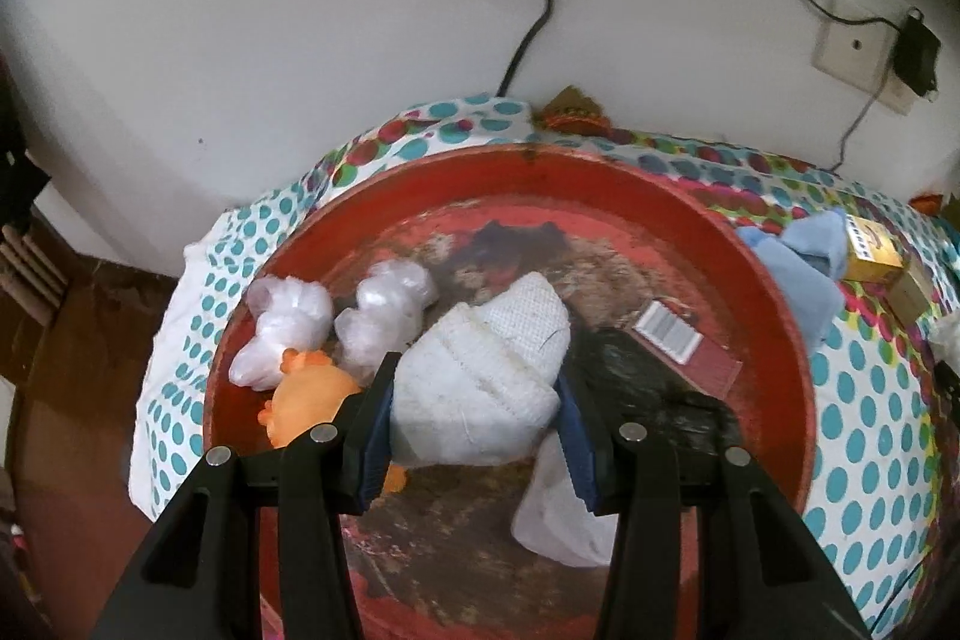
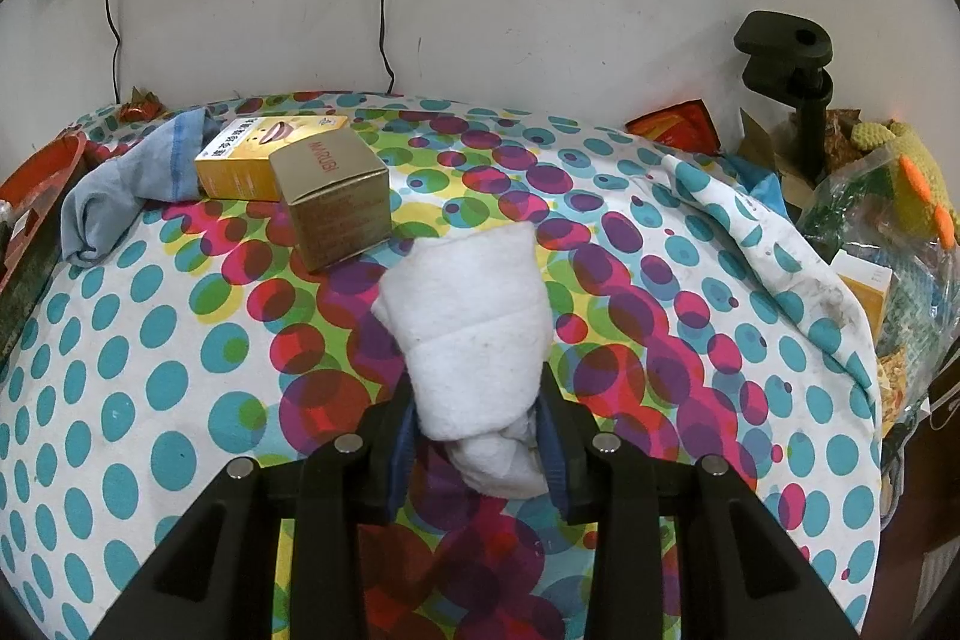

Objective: Organize objects
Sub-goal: 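Carry the white sock onto the red tray and open the left gripper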

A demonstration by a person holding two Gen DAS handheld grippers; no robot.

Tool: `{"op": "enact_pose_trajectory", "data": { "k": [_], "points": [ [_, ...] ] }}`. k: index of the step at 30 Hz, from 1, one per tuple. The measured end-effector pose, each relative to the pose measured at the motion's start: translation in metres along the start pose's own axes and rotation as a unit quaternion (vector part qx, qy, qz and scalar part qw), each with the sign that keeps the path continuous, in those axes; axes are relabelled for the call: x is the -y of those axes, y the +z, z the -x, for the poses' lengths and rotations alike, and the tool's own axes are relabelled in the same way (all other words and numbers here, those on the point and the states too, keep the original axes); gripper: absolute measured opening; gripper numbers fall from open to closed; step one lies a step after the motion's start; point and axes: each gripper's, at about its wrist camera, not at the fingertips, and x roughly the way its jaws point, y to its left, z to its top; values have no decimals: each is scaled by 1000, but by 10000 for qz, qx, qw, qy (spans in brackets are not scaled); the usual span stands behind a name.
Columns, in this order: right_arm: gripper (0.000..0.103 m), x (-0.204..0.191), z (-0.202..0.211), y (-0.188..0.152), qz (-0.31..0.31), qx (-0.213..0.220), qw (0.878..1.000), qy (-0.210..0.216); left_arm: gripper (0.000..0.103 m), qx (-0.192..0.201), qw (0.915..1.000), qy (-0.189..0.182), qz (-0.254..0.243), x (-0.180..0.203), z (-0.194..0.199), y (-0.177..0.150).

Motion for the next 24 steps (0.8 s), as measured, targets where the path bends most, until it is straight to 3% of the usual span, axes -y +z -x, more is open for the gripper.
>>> {"op": "enact_pose_trajectory", "data": {
  "k": [8,24],
  "points": [
    [36,-1,0,0,0,-2,10000,-13,45,-192,9997,133,73,-16,-24,4],
    [36,-3,1,0,-66,-9,9999,-79,49,-200,9991,234,-300,4,-41,11]
  ]
}}
